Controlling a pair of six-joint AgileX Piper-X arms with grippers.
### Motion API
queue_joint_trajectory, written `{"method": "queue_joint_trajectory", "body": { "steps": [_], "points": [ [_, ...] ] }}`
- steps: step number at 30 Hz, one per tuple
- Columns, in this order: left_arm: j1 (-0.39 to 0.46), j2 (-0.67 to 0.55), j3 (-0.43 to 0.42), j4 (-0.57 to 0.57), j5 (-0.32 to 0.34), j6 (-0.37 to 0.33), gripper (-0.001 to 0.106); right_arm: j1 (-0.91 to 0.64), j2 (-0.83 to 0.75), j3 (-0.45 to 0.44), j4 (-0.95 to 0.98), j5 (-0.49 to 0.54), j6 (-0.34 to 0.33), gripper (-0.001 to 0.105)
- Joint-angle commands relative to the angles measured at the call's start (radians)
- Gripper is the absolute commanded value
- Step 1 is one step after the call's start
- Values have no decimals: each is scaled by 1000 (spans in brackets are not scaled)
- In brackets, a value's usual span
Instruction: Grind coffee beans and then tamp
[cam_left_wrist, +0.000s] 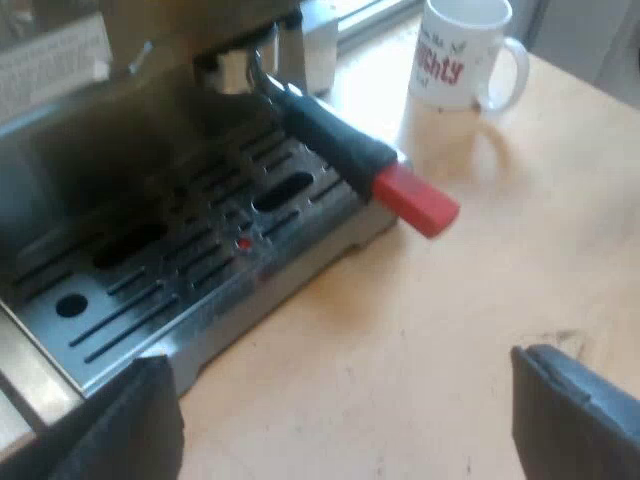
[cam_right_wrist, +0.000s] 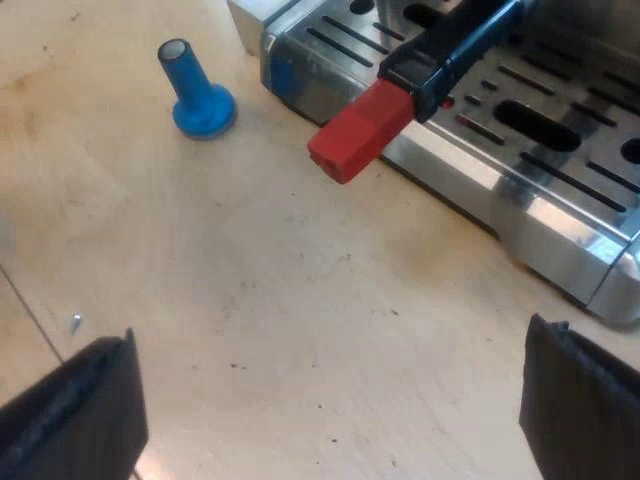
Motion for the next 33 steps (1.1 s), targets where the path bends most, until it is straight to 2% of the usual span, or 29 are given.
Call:
{"method": "queue_joint_trajectory", "body": {
  "steps": [1,2,3,5,6,8,11,14,16,17,18,19,20,22,26,28,30,31,33],
  "points": [
    [-2,-14,8,19,9,19,71,1,-8,9,-6,-9,-38,78],
    [-2,-14,8,19,9,19,71,1,-8,20,-11,-16,-44,78],
    [-2,-16,20,19,21,24,71,4,-8,83,-70,-73,-53,78],
    [-2,-16,31,17,33,27,71,31,-8,134,-143,-74,-53,78],
    [-2,-13,149,-59,122,44,71,57,-8,158,-183,-64,-53,78],
    [-2,-13,178,-85,144,49,71,103,-5,187,-224,-15,-53,78],
    [-2,-13,220,-114,165,49,71,213,17,219,-277,111,-24,78],
    [-2,-11,257,-169,170,65,71,321,42,244,-342,232,37,78],
    [-2,-11,272,-193,173,73,71,430,71,265,-436,399,68,78],
    [-2,-11,280,-211,178,78,71,447,78,269,-452,443,73,78],
    [-2,-11,304,-249,203,88,71,464,82,271,-468,473,77,78],
    [-2,-11,316,-269,218,92,71,529,95,281,-526,567,94,78],
    [-2,-11,321,-280,227,94,71,544,102,285,-539,607,101,78],
    [-2,-11,352,-325,275,115,71,643,136,299,-603,751,148,78],
    [-2,-11,387,-374,320,140,71,740,195,301,-635,890,207,74],
    [-2,-11,402,-400,325,141,71,785,242,301,-675,936,225,63],
    [-2,-11,412,-419,325,141,71,806,287,301,-721,973,264,57],
    [-2,-11,418,-431,327,141,71,811,317,301,-747,1005,294,56],
    [-2,-11,425,-446,331,141,71,813,342,301,-765,1036,314,56]
  ]
}}
